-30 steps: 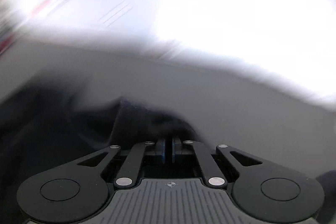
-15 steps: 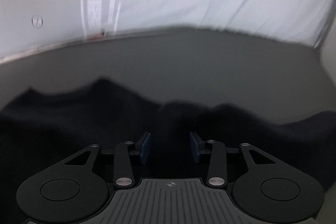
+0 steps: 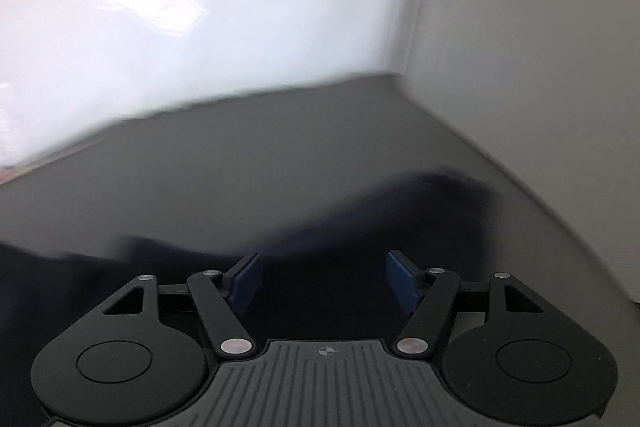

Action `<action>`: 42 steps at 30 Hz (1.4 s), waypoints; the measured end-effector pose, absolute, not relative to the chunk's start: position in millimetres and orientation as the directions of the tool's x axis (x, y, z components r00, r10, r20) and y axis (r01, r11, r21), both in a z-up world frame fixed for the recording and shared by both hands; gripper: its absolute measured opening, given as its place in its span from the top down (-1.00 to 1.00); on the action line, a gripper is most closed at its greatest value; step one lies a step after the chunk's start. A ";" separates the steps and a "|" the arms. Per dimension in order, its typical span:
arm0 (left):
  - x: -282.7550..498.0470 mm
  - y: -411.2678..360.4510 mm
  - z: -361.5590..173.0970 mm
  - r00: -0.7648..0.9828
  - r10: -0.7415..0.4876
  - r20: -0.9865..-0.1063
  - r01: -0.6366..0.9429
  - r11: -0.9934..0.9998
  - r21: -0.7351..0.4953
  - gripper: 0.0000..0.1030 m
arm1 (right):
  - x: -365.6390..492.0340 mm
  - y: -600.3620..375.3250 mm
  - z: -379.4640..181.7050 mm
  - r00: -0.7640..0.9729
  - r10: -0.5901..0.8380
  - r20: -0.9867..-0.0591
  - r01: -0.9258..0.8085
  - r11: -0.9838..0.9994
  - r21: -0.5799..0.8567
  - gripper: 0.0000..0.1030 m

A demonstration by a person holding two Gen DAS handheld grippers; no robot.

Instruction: Fold clothes

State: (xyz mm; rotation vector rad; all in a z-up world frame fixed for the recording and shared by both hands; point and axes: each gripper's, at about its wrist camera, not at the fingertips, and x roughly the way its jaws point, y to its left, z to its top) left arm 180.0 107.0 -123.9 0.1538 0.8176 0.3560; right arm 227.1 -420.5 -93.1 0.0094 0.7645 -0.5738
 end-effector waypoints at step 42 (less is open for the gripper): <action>-63.9 30.8 -65.6 0.388 0.629 -0.673 -0.522 0.753 0.402 -0.66 | 111.9 -454.1 -86.2 0.732 -0.264 -0.628 0.300 0.953 -0.050 -0.61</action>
